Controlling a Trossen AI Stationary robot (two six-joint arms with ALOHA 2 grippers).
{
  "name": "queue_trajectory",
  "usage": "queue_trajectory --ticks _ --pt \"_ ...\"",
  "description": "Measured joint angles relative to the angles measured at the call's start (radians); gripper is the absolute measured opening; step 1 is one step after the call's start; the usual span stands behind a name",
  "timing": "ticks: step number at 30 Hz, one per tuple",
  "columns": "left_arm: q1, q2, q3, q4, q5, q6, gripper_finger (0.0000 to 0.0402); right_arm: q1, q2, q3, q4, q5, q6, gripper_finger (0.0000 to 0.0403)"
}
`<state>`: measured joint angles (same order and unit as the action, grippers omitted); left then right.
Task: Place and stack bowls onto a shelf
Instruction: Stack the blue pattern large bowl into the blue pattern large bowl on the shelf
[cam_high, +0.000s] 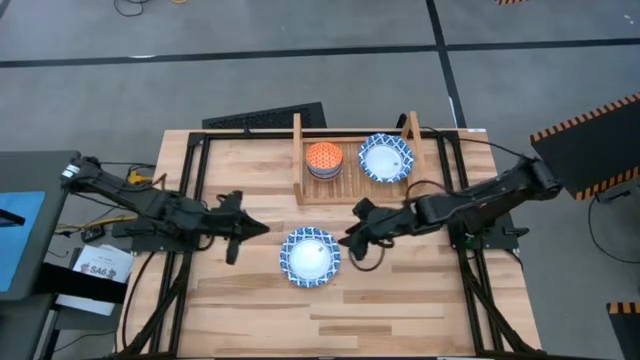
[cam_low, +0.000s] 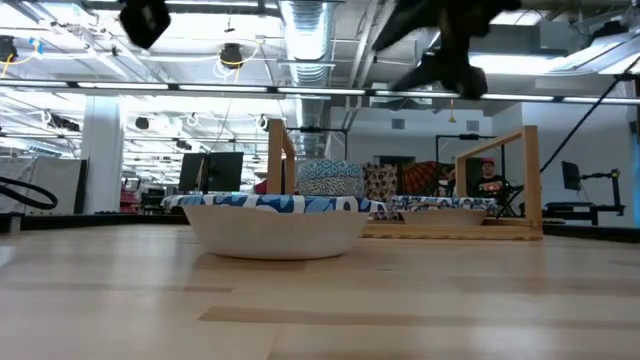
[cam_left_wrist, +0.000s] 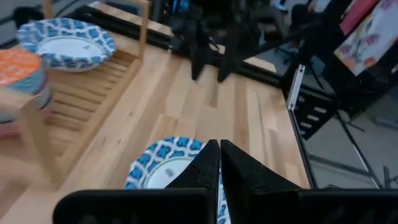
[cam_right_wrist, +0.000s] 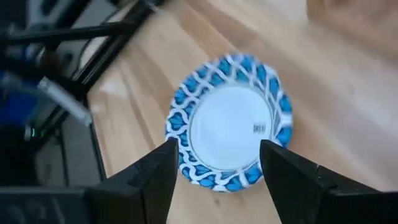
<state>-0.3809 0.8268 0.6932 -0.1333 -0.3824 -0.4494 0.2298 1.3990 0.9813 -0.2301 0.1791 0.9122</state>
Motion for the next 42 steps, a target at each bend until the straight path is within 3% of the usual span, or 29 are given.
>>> queue_trajectory --ticks 5,13,31,42 --pt "-0.006 -0.095 -0.075 0.042 -0.023 0.003 0.0 0.007 0.109 0.0 -0.019 -0.052 0.249 0.0246" --pt "-0.006 -0.136 -0.109 0.05 -0.022 0.015 0.0 0.01 0.222 0.014 -0.03 -0.098 0.431 0.0244" --pt "-0.006 -0.133 -0.108 0.009 -0.02 0.011 0.0 -0.002 0.488 0.198 -0.113 -0.072 0.469 0.0244" --pt "-0.006 -0.133 -0.108 0.009 -0.027 0.01 0.0 -0.01 0.524 0.2 -0.08 -0.076 0.471 0.0239"
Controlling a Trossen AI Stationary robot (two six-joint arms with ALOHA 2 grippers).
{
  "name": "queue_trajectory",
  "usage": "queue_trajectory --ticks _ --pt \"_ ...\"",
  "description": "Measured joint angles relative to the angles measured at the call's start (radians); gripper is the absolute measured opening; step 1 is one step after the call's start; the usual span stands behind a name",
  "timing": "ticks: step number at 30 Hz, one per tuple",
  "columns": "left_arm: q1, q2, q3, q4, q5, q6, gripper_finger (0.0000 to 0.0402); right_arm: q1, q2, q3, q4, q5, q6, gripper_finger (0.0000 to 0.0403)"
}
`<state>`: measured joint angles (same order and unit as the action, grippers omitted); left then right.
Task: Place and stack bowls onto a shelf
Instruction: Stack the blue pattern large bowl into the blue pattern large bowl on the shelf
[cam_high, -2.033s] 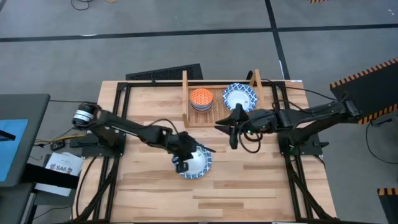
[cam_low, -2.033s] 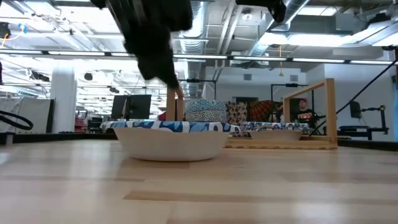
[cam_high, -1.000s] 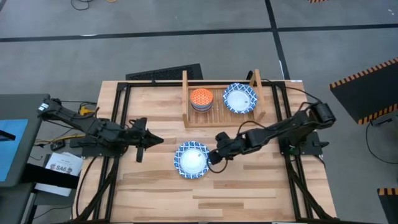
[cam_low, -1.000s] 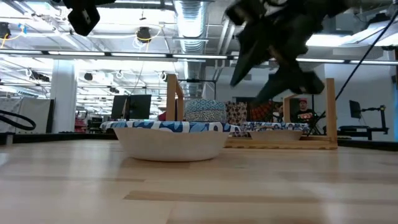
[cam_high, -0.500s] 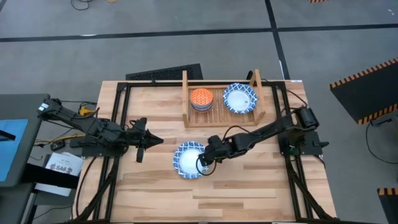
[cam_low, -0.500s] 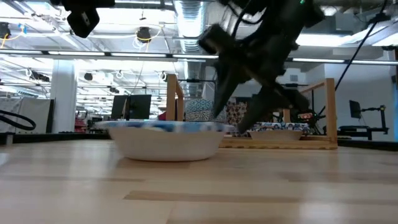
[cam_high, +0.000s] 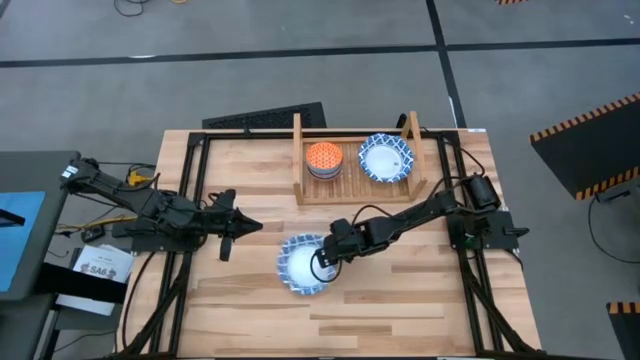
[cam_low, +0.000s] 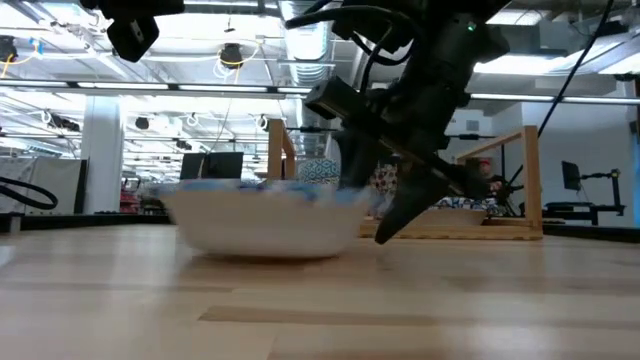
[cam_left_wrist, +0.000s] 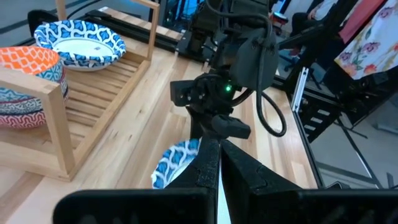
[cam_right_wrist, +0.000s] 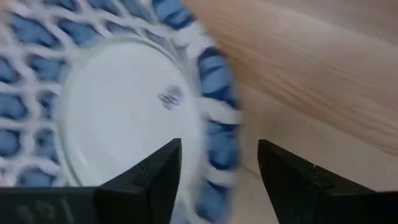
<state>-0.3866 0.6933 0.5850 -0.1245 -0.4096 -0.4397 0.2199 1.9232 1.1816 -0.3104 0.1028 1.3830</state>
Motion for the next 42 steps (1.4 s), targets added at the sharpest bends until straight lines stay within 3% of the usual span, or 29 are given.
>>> queue_trajectory --ticks 4,9,11,15,19,23,26,34,42 --pt "0.0 0.0 0.0 0.0 -0.01 0.0 0.0 0.0 -0.001 0.0 -0.026 0.0 -0.017 0.0189" --pt "0.0 0.0 0.0 -0.002 -0.022 0.006 0.0 0.011 -0.053 0.0 -0.099 -0.013 -0.088 0.0053" --pt "0.0 0.0 0.0 -0.003 -0.023 0.008 0.0 0.025 -0.091 0.0 -0.175 -0.02 -0.122 0.002" --pt "0.0 0.0 0.0 -0.01 -0.024 0.008 0.0 0.064 -0.181 -0.064 -0.338 -0.002 -0.068 0.0022" --pt "0.0 0.0 0.0 -0.019 -0.024 0.008 0.0 0.135 -0.328 -0.236 -0.342 0.041 0.174 0.0019" --pt "0.001 0.0 0.0 -0.02 -0.033 0.01 0.0 0.223 -0.476 -0.385 -0.253 0.241 0.552 0.0019" --pt "0.001 0.0 0.0 -0.02 -0.048 0.011 0.0 0.246 -0.529 -0.437 -0.258 0.404 0.738 0.0019" --pt "0.001 0.0 0.0 -0.016 -0.048 0.011 0.0 0.079 -0.546 -0.422 -0.301 0.607 0.79 0.0019" --pt "0.001 0.0 0.0 -0.016 -0.047 0.008 0.0 -0.161 -0.552 -0.42 -0.417 0.613 0.782 0.0019"
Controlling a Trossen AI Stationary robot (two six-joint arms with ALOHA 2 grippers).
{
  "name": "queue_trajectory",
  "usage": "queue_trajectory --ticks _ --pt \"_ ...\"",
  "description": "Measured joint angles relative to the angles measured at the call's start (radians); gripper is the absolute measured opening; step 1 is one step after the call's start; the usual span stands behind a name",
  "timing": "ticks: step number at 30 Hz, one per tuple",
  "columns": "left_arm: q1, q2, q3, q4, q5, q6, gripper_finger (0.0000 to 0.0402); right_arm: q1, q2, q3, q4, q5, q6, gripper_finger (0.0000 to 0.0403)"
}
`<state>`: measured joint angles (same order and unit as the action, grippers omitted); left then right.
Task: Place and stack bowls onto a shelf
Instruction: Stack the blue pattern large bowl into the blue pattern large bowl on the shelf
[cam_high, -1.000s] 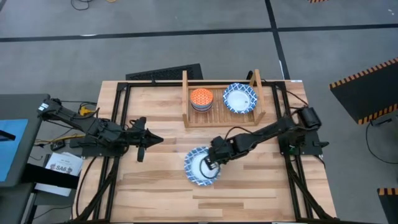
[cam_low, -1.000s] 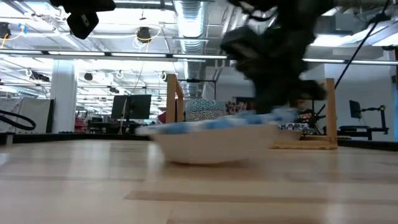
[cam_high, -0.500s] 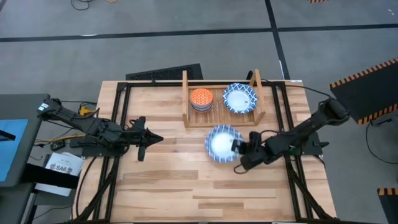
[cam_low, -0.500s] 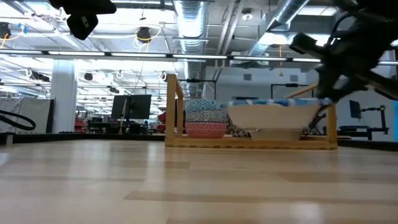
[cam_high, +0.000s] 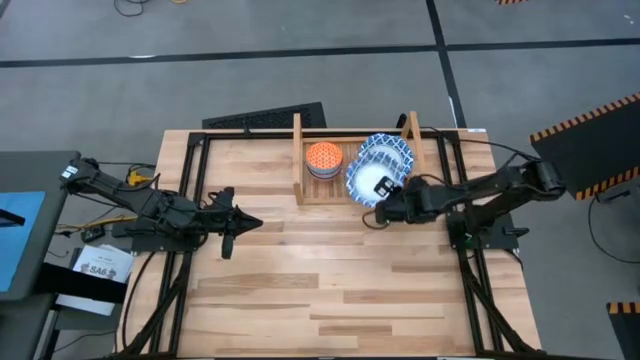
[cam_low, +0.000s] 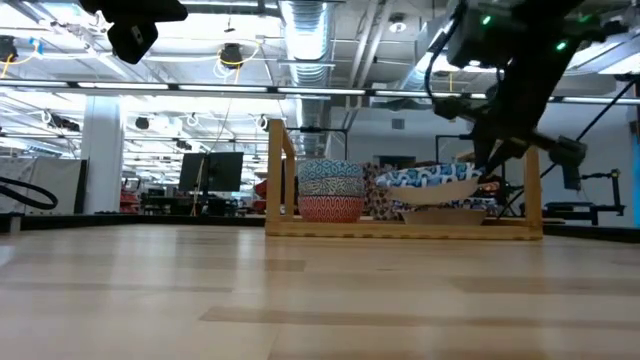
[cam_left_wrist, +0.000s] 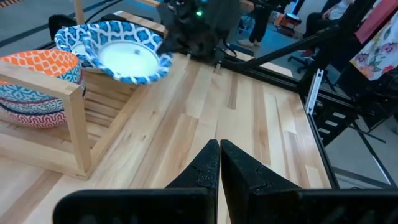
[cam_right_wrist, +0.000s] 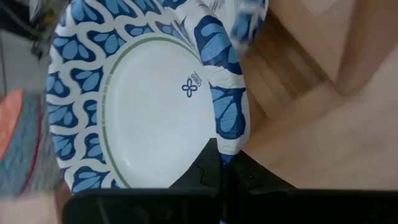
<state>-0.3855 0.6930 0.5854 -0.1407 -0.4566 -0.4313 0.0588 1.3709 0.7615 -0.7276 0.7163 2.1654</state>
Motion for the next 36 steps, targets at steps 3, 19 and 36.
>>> queue_trajectory --ticks 3,19,36 --pt "0.0 0.0 0.0 0.0 0.001 0.0 0.0 -0.064 0.001 0.0 0.005 -0.005 0.0 0.0019" --pt "0.0 0.0 0.0 0.001 0.002 -0.009 0.0 -0.329 -0.005 0.0 0.107 -0.01 0.001 0.0036" --pt "0.0 0.0 0.0 -0.005 0.0 0.0 0.0 -0.394 -0.005 0.0 0.093 -0.038 0.002 0.0097"
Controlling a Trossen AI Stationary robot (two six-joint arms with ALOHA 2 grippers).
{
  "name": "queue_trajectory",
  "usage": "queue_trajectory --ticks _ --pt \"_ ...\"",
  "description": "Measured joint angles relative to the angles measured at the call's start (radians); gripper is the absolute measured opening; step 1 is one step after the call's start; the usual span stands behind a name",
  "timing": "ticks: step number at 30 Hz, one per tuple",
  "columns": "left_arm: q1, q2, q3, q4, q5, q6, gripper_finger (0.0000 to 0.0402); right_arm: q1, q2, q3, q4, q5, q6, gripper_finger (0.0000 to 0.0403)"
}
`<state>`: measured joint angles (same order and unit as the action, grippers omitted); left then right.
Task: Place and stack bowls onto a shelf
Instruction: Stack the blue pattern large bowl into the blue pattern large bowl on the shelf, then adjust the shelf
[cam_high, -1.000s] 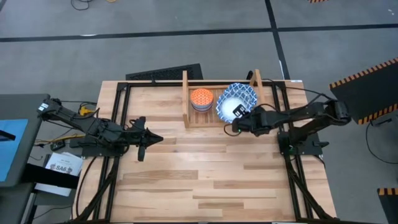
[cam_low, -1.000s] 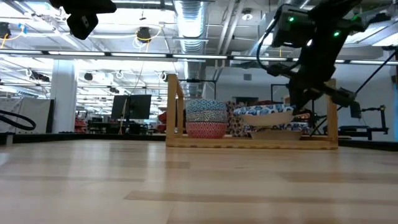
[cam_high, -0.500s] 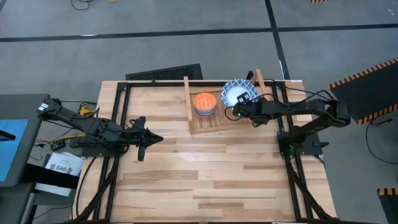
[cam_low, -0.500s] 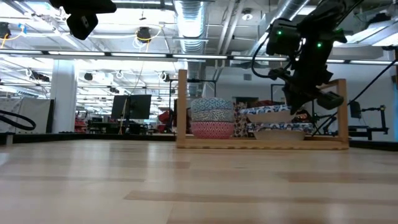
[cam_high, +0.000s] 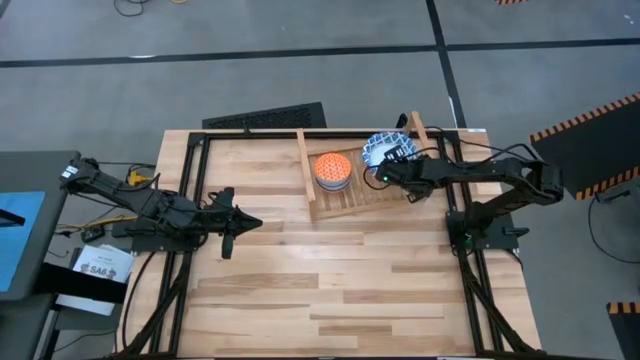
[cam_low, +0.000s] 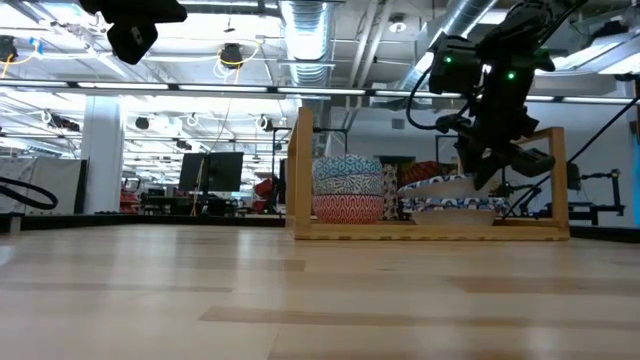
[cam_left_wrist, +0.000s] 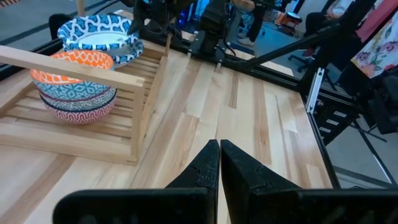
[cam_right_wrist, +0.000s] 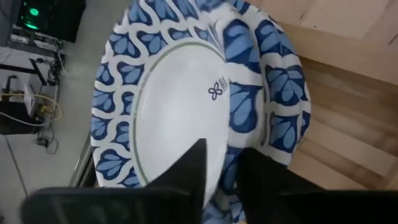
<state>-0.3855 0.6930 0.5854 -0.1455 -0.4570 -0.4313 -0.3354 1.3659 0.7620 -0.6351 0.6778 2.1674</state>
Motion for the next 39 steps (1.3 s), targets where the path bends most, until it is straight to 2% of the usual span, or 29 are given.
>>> queue_trajectory --ticks 4,8,11,19,26,28,31,33,37,39 --pt "0.0 0.0 0.0 -0.001 0.0 0.0 0.0 0.0 0.0 0.0 0.002 -0.031 0.0 0.0153" --pt "0.0 0.0 0.0 -0.001 0.0 0.014 0.0 0.0 0.0 0.0 0.0 -0.116 -0.017 0.021" --pt "0.0 0.0 0.0 0.0 0.0 0.016 0.0 0.001 -0.006 0.013 -0.018 -0.145 -0.067 0.0235" --pt "0.0 0.0 0.0 0.0 -0.001 0.017 0.0 0.008 -0.007 0.106 -0.076 -0.137 -0.238 0.0236" --pt "0.0 0.0 0.0 0.03 -0.029 0.016 0.0 0.075 -0.007 0.204 -0.058 -0.156 -0.583 0.0232" --pt "0.002 0.017 0.001 0.106 -0.098 -0.007 0.0 0.113 -0.007 0.235 -0.064 -0.158 -0.682 0.0225" --pt "0.03 0.082 0.003 0.187 -0.068 -0.004 0.0 0.167 -0.007 0.279 -0.091 -0.18 -0.795 0.0193" --pt "0.047 0.158 0.01 0.218 -0.031 -0.042 0.0 0.204 -0.007 0.303 -0.093 -0.222 -0.887 0.0149" --pt "0.071 0.361 0.072 0.296 0.007 -0.109 0.0 0.294 -0.007 0.341 -0.089 -0.302 -1.084 0.003" --pt "0.077 0.469 0.123 0.329 0.009 -0.114 0.0 0.339 -0.008 0.346 -0.094 -0.314 -1.108 0.0019"
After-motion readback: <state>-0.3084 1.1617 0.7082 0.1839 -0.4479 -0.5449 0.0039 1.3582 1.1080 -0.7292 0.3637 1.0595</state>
